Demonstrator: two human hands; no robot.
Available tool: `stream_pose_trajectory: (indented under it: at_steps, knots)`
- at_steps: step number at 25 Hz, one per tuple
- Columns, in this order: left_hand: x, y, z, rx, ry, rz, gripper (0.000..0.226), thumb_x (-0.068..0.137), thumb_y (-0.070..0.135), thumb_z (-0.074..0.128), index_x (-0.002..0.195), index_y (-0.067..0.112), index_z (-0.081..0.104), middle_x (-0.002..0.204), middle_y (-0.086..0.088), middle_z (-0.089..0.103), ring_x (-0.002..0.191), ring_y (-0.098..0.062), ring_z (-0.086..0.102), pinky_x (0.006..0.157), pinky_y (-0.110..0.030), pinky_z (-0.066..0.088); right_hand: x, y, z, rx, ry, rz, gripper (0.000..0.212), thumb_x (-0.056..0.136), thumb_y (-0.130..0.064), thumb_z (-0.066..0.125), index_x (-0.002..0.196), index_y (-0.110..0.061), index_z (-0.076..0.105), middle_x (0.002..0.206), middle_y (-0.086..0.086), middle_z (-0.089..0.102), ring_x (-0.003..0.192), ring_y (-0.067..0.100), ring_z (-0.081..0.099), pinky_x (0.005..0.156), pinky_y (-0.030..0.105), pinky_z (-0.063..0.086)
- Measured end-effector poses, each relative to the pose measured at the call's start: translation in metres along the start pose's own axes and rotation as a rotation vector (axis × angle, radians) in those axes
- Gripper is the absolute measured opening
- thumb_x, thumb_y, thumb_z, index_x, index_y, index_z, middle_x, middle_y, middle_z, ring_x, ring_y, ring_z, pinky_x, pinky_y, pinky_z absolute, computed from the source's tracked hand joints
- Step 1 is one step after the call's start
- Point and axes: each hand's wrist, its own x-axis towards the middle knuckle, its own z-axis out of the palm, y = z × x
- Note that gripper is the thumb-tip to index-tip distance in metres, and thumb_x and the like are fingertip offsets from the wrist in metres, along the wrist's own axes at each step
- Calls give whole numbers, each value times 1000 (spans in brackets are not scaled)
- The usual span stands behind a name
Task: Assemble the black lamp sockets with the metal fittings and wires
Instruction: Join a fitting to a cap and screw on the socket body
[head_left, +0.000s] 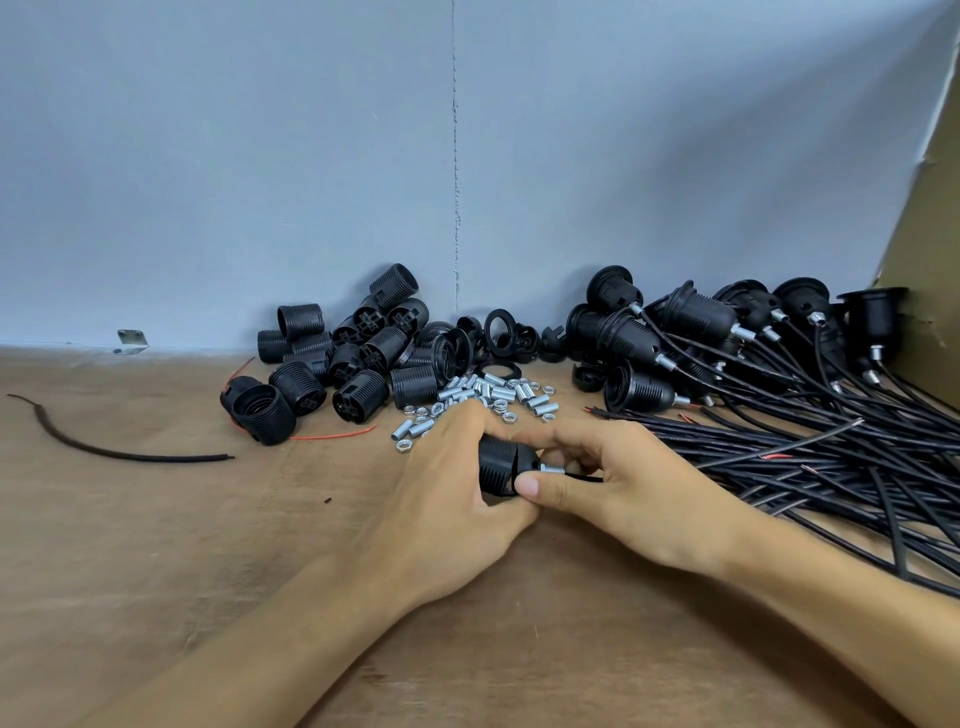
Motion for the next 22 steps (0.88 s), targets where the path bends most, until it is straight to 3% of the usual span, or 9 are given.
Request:
stream_pose_trajectory:
  at_steps: [4, 7, 9, 16, 20, 22]
  knots:
    - [0, 1, 0, -10, -6, 7, 32, 70, 41, 69, 91, 45, 45, 97, 29, 56, 90, 8, 57, 70, -6, 40, -1, -2, 6, -10, 50, -12, 33, 92, -31, 71, 123, -42, 67, 77, -6, 64, 69, 6, 52, 75, 40, 50]
    - [0, 2, 1, -44, -8, -35, 31, 71, 39, 69, 91, 41, 46, 90, 20, 59, 86, 1, 57, 67, -11, 40, -4, -2, 9, 4, 98, 10, 30, 91, -33, 71, 120, -38, 69, 84, -16, 71, 79, -5, 62, 76, 21, 48]
    - [0, 6, 3, -64, 3, -69, 30, 71, 38, 68, 90, 38, 45, 85, 14, 59, 83, -2, 56, 65, -14, 40, -5, -2, 9, 5, 127, 30, 24, 91, -34, 71, 115, -37, 71, 89, -21, 72, 88, -3, 66, 80, 17, 46]
    - [2, 14, 5, -170, 52, -142, 29, 68, 35, 68, 87, 35, 46, 83, 10, 57, 76, -4, 54, 62, -15, 38, -5, -8, 10, 51, 174, 28, 19, 92, -33, 69, 111, -29, 72, 99, -13, 75, 97, 6, 68, 92, 42, 52]
    - [4, 13, 6, -109, 68, -167, 35, 61, 50, 69, 83, 36, 46, 81, 15, 60, 76, -1, 56, 60, -15, 39, -3, -8, 8, 42, 156, 42, 18, 93, -33, 67, 109, -29, 73, 97, -15, 75, 96, 3, 69, 92, 36, 52]
    - [5, 15, 6, -67, 109, -170, 39, 56, 61, 67, 78, 36, 46, 84, 28, 61, 76, 6, 57, 58, -10, 40, -3, -9, 7, 47, 153, 32, 15, 95, -33, 64, 105, -28, 74, 93, -15, 75, 91, 2, 69, 85, 29, 53]
